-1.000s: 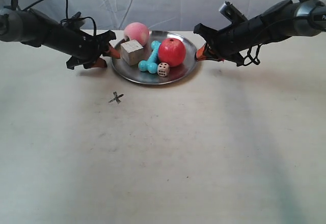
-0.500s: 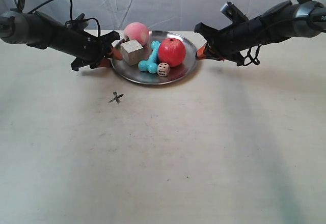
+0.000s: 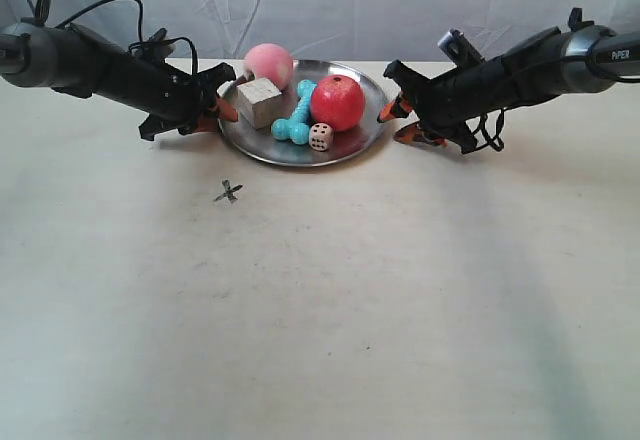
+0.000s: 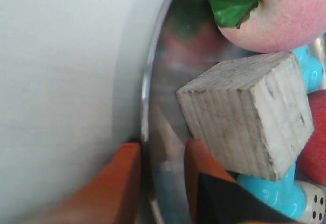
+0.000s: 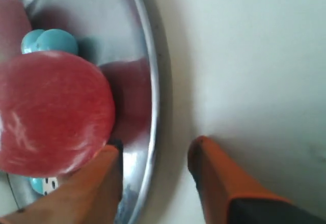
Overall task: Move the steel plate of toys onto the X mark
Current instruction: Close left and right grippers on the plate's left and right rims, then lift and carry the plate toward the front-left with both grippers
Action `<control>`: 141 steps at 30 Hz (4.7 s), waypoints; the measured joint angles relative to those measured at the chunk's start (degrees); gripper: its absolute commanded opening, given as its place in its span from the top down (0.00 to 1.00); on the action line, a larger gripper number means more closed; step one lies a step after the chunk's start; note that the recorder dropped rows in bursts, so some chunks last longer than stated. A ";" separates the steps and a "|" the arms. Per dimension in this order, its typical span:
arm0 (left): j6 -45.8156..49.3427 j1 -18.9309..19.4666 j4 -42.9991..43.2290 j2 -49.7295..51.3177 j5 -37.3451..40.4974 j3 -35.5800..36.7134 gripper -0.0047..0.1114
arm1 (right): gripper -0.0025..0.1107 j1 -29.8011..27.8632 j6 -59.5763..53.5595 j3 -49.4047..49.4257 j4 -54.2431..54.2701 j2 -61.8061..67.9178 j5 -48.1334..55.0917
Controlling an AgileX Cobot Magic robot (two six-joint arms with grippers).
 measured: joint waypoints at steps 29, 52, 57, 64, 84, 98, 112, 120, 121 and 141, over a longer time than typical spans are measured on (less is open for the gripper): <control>-1.12 0.22 0.49 0.56 0.16 0.00 0.96 | 0.98 3.94 1.26 -0.83 3.56 2.50 -4.81; -10.78 1.06 18.13 -4.55 8.64 -0.59 0.96 | 0.98 2.80 3.58 0.14 4.94 0.39 11.23; -10.88 1.20 18.94 -5.93 11.92 -0.59 0.96 | 0.98 2.54 3.80 0.26 1.47 -1.70 14.34; -13.60 1.23 23.04 -9.26 16.01 -0.63 0.96 | 0.98 2.42 4.75 0.26 -0.66 -4.32 19.95; -19.20 1.23 38.04 -21.81 22.11 15.77 0.96 | 0.98 9.01 8.05 0.35 -11.06 -7.60 29.92; -19.07 1.23 37.97 -22.59 19.43 29.44 0.96 | 0.98 14.02 12.72 0.35 -19.83 -7.58 30.64; -19.07 1.23 39.88 -23.08 18.55 29.53 0.96 | 0.98 13.67 16.31 0.25 -16.26 -0.70 28.43; -19.29 1.23 41.42 -23.20 17.20 29.53 0.96 | 0.90 13.78 16.44 0.25 -14.50 -0.47 26.20; -19.44 1.23 41.52 -23.20 17.09 29.53 0.96 | 0.79 13.78 16.44 0.25 -14.50 -0.47 26.10; -34.89 -0.19 58.41 -27.31 14.12 29.53 0.96 | 0.54 14.96 17.37 -0.30 -12.35 -0.93 23.59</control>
